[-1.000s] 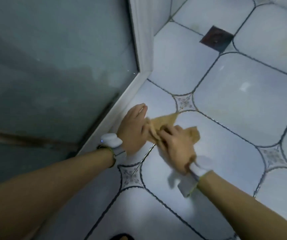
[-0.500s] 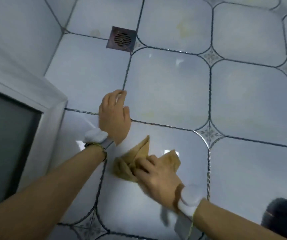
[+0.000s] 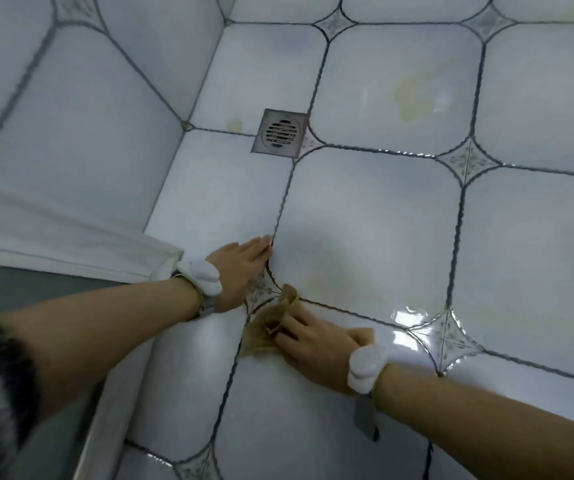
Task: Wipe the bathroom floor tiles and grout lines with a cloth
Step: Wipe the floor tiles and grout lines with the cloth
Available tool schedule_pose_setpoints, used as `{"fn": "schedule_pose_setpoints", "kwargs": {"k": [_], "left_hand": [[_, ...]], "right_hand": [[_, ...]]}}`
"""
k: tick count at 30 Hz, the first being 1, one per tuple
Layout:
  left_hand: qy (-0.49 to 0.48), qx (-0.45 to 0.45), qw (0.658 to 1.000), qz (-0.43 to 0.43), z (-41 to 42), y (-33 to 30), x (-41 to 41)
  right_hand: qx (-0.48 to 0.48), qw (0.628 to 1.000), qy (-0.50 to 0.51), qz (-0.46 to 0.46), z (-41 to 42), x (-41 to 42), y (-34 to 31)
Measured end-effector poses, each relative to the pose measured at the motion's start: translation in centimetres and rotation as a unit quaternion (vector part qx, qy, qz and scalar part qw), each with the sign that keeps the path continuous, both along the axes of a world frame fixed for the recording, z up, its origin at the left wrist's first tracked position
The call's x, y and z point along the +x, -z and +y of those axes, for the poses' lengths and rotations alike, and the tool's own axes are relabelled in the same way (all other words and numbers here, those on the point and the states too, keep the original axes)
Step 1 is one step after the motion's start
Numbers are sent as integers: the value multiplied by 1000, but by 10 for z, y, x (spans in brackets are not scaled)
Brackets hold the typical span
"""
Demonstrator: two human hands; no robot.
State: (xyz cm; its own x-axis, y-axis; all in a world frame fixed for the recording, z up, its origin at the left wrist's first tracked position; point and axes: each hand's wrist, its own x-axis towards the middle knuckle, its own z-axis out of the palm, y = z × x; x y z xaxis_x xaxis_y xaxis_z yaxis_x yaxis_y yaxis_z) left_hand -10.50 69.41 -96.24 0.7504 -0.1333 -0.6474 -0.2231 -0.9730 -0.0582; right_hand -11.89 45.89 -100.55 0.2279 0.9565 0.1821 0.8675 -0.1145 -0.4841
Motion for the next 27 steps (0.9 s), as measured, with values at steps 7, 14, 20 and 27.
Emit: {"fn": "schedule_pose_setpoints", "kwargs": {"k": [7,14,20,27], "left_hand": [[-26,-13,1000,11,-3,3,5],[-231,-179,949,-115,-13,-9,16],[-316,-215,895,-230,-21,7,23],[-316,-198,898,-233,-6,22,42]], "right_hand": [[-30,996,-78,-38,13,15,10],[24,993,-96,-57,34,70,20],[30,948,313,-54,62,212,13],[15,985,170,24,32,112,22]]}}
